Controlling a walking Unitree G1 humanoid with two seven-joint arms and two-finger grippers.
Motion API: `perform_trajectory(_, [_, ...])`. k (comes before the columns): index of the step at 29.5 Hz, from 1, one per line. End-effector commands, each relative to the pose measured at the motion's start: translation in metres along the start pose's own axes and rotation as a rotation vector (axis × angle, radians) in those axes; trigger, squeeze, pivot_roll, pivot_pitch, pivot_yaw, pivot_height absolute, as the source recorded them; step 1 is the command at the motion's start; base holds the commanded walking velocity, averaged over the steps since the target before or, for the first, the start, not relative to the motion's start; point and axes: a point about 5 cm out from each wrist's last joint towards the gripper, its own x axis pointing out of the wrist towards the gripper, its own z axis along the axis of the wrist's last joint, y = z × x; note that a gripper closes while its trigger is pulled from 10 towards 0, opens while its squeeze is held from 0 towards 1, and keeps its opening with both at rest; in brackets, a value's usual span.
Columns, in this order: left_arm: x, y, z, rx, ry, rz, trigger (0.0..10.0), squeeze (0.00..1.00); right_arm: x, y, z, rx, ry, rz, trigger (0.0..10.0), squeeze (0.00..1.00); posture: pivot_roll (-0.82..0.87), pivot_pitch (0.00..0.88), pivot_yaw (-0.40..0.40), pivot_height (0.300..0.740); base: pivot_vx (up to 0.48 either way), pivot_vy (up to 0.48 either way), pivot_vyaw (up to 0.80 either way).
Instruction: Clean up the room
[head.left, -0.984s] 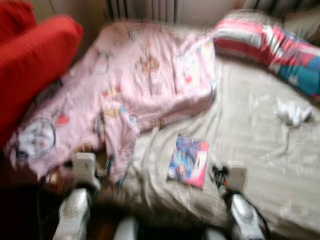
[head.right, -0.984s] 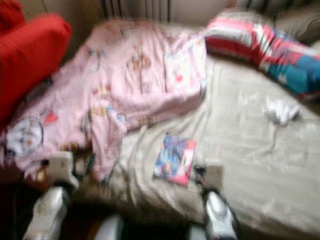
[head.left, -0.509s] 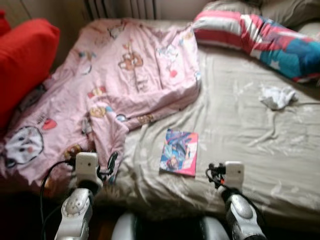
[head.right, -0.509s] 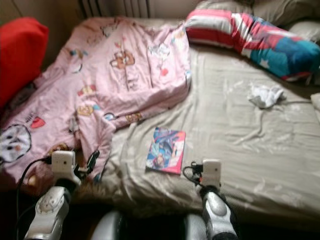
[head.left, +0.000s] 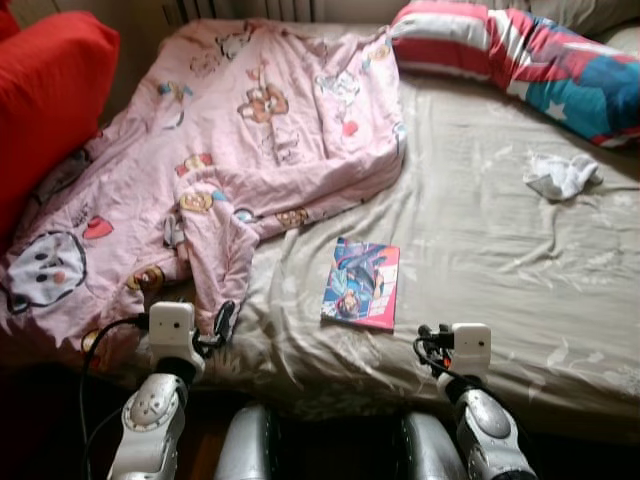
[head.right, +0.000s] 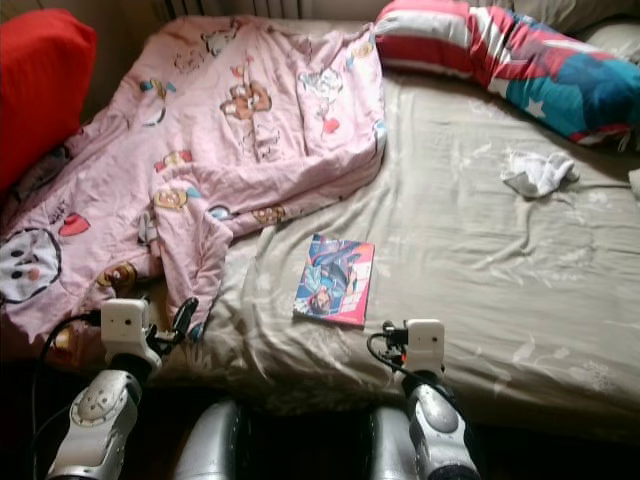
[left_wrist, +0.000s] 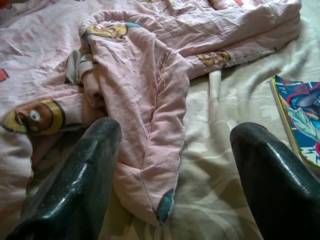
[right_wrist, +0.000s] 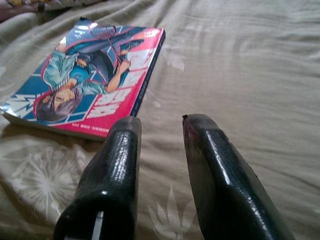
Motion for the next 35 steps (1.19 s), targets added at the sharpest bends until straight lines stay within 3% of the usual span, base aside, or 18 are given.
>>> perform_trajectory(1, [-0.002,0.003,0.000,-0.013,0.001,0.018,10.0,0.00,-0.003,0.001,-0.004,0.009,0.004,0.001,10.0,0.00,0.04,0.229,0.030,0.598,0.000,0.000,0.00])
perform_trajectory(11, [0.002,0.000,0.007,-0.026,-0.016,0.026,10.0,0.00,0.001,0.004,0.003,-0.016,-0.011,0.029,10.0,0.00,0.05,0.263,0.020,0.598,0.128,0.000,0.21])
perform_trajectory(25, [0.003,0.002,0.010,-0.020,-0.016,0.034,10.0,0.00,0.010,0.000,0.010,0.057,0.012,0.002,10.0,0.00,0.06,0.296,0.027,0.598,0.229,0.000,0.06])
perform_trajectory(26, [0.003,0.002,0.011,-0.019,-0.017,0.035,10.0,0.00,0.011,0.001,0.010,0.064,0.015,0.004,10.0,0.61,0.06,0.297,0.027,0.598,0.000,0.000,0.00])
perform_trajectory(27, [0.003,0.003,0.011,-0.018,-0.020,0.036,10.0,0.00,0.013,0.002,0.011,0.077,0.024,0.011,10.0,1.00,0.06,0.299,0.027,0.598,0.000,0.000,0.00])
perform_trajectory(35, [0.000,0.005,0.020,-0.010,-0.044,0.041,10.0,0.00,0.025,0.007,0.019,0.167,0.070,0.014,10.0,1.00,0.10,0.336,0.031,0.598,0.000,0.000,0.00])
